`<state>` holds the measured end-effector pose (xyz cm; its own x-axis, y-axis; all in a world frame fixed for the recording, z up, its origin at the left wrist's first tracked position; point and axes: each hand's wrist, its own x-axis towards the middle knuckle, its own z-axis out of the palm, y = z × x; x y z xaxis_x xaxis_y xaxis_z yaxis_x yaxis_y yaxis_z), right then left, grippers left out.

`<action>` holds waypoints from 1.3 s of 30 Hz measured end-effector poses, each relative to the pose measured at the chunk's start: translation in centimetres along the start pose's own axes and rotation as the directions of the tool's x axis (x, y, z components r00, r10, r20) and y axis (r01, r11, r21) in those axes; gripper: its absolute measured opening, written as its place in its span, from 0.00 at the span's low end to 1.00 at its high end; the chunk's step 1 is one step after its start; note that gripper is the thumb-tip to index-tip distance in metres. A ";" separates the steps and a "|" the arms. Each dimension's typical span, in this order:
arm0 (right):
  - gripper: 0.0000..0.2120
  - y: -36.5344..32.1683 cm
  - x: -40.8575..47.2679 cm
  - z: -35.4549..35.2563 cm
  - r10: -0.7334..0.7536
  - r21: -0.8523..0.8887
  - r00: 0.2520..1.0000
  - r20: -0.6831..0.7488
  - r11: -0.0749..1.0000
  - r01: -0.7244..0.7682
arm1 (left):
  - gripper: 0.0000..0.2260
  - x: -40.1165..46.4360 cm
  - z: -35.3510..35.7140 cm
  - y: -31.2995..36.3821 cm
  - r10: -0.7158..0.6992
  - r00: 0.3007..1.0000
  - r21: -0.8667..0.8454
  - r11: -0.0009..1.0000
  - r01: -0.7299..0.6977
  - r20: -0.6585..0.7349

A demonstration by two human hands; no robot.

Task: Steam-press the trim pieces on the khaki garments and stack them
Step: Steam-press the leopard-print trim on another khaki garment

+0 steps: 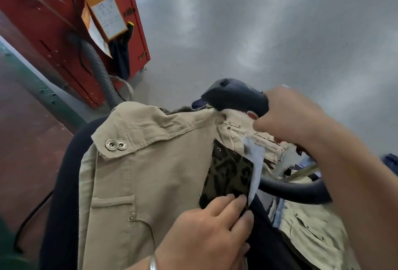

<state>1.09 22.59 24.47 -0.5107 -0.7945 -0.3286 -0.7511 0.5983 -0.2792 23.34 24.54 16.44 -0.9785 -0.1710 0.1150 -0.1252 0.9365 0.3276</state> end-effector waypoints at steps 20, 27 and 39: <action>0.05 -2.1 -2.4 -0.9 0.018 -0.294 0.992 0.123 0.956 0.019 | 0.09 -0.9 -0.3 -1.4 -0.003 0.999 -0.121 0.993 -0.003 -0.044; 0.06 -1.0 -2.2 -3.3 -0.013 -0.264 0.999 -0.032 0.964 0.004 | 0.10 -1.3 0.9 -0.7 -0.019 0.992 -0.083 0.997 0.008 -0.124; 0.13 0.4 -7.0 -4.5 0.027 -0.167 0.990 -0.136 0.985 -0.050 | 0.03 -1.6 0.4 -0.3 -0.012 0.977 0.024 1.000 0.018 -0.214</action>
<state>2.48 27.97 30.72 -0.5829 -0.7848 -0.2105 -0.7841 0.6112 -0.1076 24.87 24.67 15.74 -0.9193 -0.2441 0.3087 -0.1464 0.9403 0.3073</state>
